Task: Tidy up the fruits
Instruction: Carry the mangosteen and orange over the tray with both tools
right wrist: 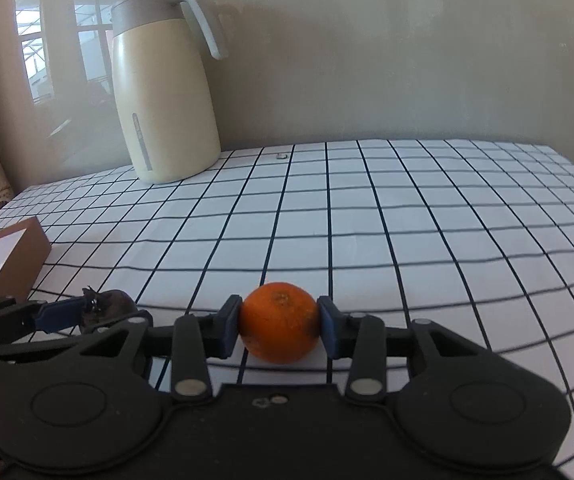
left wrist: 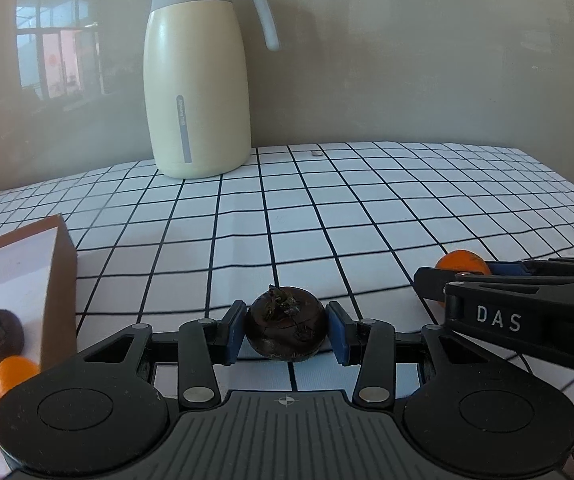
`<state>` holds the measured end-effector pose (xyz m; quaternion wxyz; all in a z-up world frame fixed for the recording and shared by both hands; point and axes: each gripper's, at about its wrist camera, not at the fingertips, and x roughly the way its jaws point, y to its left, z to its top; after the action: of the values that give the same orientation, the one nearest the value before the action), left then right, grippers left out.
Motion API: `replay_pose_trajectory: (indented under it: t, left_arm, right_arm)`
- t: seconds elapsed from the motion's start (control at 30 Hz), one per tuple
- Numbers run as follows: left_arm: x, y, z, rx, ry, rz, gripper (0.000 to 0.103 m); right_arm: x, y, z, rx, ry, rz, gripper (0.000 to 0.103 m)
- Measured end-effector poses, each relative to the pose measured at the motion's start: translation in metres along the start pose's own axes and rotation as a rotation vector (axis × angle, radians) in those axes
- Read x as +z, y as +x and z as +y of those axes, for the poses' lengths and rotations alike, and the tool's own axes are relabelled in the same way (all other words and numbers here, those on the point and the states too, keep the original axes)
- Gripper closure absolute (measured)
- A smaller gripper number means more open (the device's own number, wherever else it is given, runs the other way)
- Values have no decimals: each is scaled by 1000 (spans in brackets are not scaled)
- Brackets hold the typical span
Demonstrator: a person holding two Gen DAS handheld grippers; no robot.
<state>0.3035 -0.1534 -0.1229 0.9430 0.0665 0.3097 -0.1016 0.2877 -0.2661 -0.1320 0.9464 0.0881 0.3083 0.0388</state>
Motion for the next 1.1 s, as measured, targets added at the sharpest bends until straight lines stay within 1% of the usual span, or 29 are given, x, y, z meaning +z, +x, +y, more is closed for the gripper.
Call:
replay_pose_trajectory:
  t: [0.37, 0.57, 0.67, 0.87, 1.1]
  left_arm:
    - [-16, -45, 10, 0, 12, -12, 60]
    - [-26, -75, 15, -8, 18, -23, 60]
    - [-32, -93, 23, -4, 10, -31, 60]
    - [-46, -131, 45, 28, -16, -49, 60]
    - [-58, -171, 87, 92, -73, -72, 60]
  right_arm:
    - [-21, -38, 13, 12, 3, 1, 72]
    - [-33, -63, 26, 31, -10, 9, 72]
    - [-37, -76, 34, 58, -4, 12, 72]
    - [-43, -99, 67, 115, -47, -2, 72]
    - [-44, -114, 116, 203, -112, -19, 72]
